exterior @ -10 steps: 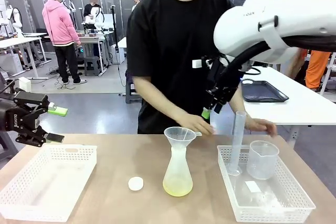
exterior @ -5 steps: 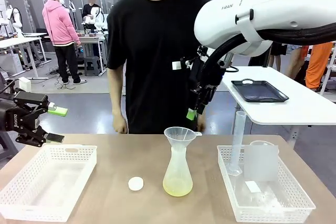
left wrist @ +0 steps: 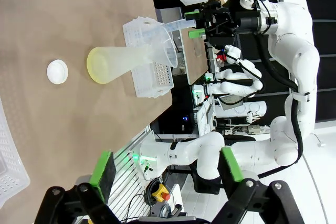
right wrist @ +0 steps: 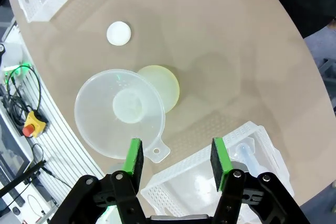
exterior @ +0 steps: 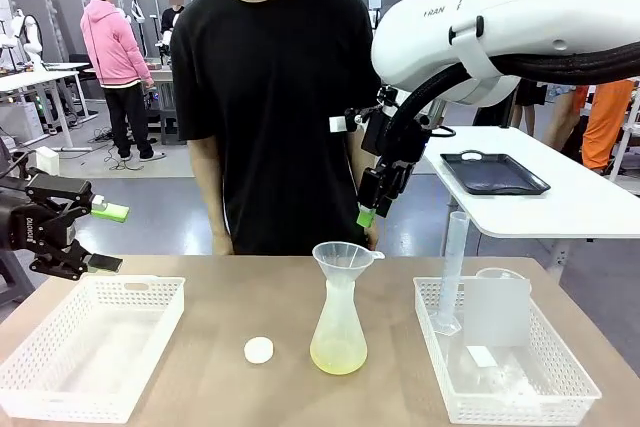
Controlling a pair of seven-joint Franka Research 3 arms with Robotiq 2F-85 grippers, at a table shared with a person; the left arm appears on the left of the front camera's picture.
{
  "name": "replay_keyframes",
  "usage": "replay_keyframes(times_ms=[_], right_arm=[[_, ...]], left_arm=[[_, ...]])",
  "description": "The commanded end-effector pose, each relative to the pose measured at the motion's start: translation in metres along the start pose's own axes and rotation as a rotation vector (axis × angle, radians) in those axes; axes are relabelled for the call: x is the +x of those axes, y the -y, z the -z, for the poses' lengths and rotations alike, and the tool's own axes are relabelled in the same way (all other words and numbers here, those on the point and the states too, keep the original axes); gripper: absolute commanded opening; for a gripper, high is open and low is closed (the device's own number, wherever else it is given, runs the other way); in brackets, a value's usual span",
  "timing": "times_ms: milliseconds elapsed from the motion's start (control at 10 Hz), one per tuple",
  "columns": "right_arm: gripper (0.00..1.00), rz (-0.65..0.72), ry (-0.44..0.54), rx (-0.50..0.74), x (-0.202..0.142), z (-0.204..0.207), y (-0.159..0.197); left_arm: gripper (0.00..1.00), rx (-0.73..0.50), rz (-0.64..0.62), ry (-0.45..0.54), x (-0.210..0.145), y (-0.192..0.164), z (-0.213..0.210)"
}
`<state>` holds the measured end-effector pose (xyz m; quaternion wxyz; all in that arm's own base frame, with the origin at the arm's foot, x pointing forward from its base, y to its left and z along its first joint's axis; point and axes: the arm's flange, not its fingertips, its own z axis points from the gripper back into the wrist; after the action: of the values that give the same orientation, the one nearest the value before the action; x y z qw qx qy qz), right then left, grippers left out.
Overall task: Prepare the solutions needed for the experiment.
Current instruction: Once the solution is in the Big flask , pick up the Plastic Funnel and place it back into the right Organizing basket.
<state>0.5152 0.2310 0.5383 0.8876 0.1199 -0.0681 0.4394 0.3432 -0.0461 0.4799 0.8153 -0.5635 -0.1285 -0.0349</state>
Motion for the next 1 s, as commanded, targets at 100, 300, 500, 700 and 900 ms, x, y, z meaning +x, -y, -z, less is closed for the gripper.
replay_keyframes(times_ms=[100,300,500,700,900], right_arm=[[0.66,0.02,0.006,-0.015,-0.001,-0.001,-0.002],[0.66,0.0,0.0,0.0,0.0,0.0,0.0],[0.66,-0.016,-0.05,-0.009,0.004,0.017,-0.003],[0.66,-0.016,-0.061,0.01,0.006,0.03,-0.004],[0.66,-0.009,-0.09,0.035,0.006,0.045,-0.003]], left_arm=[[1.0,-0.026,0.014,0.008,-0.001,0.001,0.002],[1.0,-0.026,0.014,0.008,-0.001,0.001,0.002],[1.0,-0.026,0.014,0.008,-0.001,0.001,0.002],[1.0,-0.026,0.014,0.008,-0.001,0.001,0.002],[1.0,-0.026,0.014,0.008,-0.001,0.001,0.002]])
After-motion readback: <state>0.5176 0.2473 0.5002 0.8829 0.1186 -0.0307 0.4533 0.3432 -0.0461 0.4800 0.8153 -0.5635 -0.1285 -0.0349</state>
